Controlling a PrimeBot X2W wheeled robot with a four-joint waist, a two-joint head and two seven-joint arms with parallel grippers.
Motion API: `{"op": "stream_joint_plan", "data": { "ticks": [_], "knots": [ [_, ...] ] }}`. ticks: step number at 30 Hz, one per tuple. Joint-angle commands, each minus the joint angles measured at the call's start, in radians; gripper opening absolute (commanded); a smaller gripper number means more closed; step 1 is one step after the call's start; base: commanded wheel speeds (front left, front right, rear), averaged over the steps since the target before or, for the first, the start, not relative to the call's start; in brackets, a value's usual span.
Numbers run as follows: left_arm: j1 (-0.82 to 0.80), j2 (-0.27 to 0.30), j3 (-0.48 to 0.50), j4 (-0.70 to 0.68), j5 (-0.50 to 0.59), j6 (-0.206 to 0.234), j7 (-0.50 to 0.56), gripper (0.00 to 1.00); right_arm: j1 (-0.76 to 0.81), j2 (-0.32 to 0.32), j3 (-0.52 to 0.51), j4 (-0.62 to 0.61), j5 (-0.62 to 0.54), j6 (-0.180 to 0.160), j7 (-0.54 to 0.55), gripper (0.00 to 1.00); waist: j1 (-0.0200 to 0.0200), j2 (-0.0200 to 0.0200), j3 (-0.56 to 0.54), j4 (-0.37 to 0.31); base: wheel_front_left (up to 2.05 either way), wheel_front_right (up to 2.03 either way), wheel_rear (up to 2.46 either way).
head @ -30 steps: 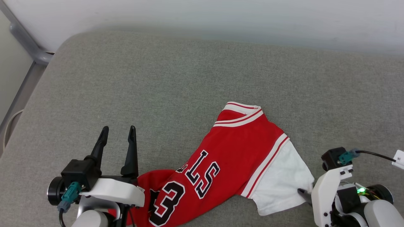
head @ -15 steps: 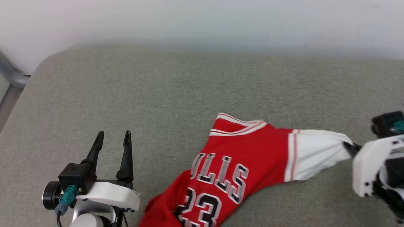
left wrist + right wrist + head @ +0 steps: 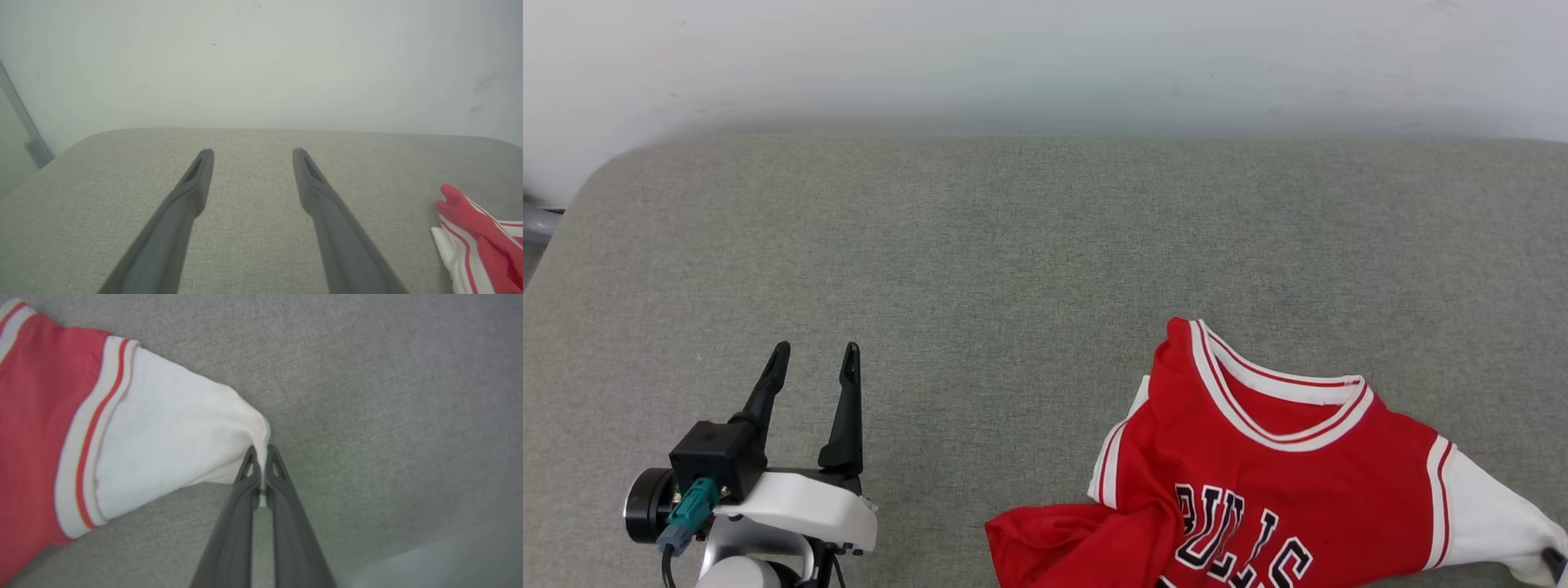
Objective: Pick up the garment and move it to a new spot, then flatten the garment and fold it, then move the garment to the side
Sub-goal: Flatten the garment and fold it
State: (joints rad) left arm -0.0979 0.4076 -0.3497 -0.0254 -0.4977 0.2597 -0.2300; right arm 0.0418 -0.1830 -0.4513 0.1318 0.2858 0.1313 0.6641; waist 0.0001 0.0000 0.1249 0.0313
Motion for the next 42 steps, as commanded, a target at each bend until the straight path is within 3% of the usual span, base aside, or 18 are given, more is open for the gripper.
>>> {"op": "stream_joint_plan", "data": {
  "ticks": [1,4,5,6,12,18,28,35,42],
  "knots": [
    [0.007,0.007,-0.001,-0.001,-0.004,0.005,0.004,1.0,-0.003,0.008,-0.006,0.02,-0.007,-0.001,-0.017,0.0,-0.0001,0.0,0.001,-0.002,0.0,0.0,0.0],
    [0.006,0.012,0.0,0.0,-0.006,0.006,0.01,1.0,-0.029,0.03,-0.02,0.084,-0.015,-0.001,-0.081,0.03,-0.0001,0.0,0.0,-0.005,0.0,0.0,0.0],
    [0.007,0.014,0.0,0.0,-0.007,0.005,0.013,1.0,-0.037,0.038,-0.018,0.102,-0.017,-0.001,-0.102,0.32,-0.0001,0.0,0.0,-0.006,0.0,0.0,0.0],
    [0.007,0.017,0.002,-0.001,-0.006,0.007,0.017,1.0,-0.07,0.055,-0.012,0.125,-0.008,-0.001,-0.187,1.0,-0.0001,0.0,0.0,-0.008,0.0,0.0,0.0],
    [0.014,0.018,0.0,0.004,-0.014,0.012,0.024,1.0,-0.105,0.079,-0.004,0.074,-0.063,-0.001,-0.425,1.0,-0.0001,0.0,-0.008,-0.01,0.0,0.0,0.0],
    [0.028,0.013,-0.005,0.015,-0.024,0.011,0.026,1.0,-0.079,0.108,0.079,-0.027,-0.126,-0.001,-0.593,1.0,-0.0001,0.0,-0.042,-0.01,0.0,0.0,0.0],
    [0.01,-0.001,-0.019,0.034,-0.087,-0.015,0.102,1.0,-0.012,0.133,0.261,-0.201,-0.144,-0.001,-0.648,1.0,-0.0001,0.0,-0.079,-0.009,0.0,0.0,0.0],
    [-0.082,-0.005,-0.095,0.051,-0.119,-0.077,0.257,1.0,0.035,0.133,0.377,-0.295,-0.103,-0.001,-0.65,1.0,-0.0001,0.0,-0.071,-0.039,0.0,0.0,0.0],
    [-0.209,-0.035,-0.235,0.097,-0.111,-0.181,0.433,1.0,0.055,0.134,0.459,-0.327,-0.083,-0.001,-0.658,1.0,-0.0001,0.0,-0.025,-0.092,0.0,0.0,0.0]
  ]
}}
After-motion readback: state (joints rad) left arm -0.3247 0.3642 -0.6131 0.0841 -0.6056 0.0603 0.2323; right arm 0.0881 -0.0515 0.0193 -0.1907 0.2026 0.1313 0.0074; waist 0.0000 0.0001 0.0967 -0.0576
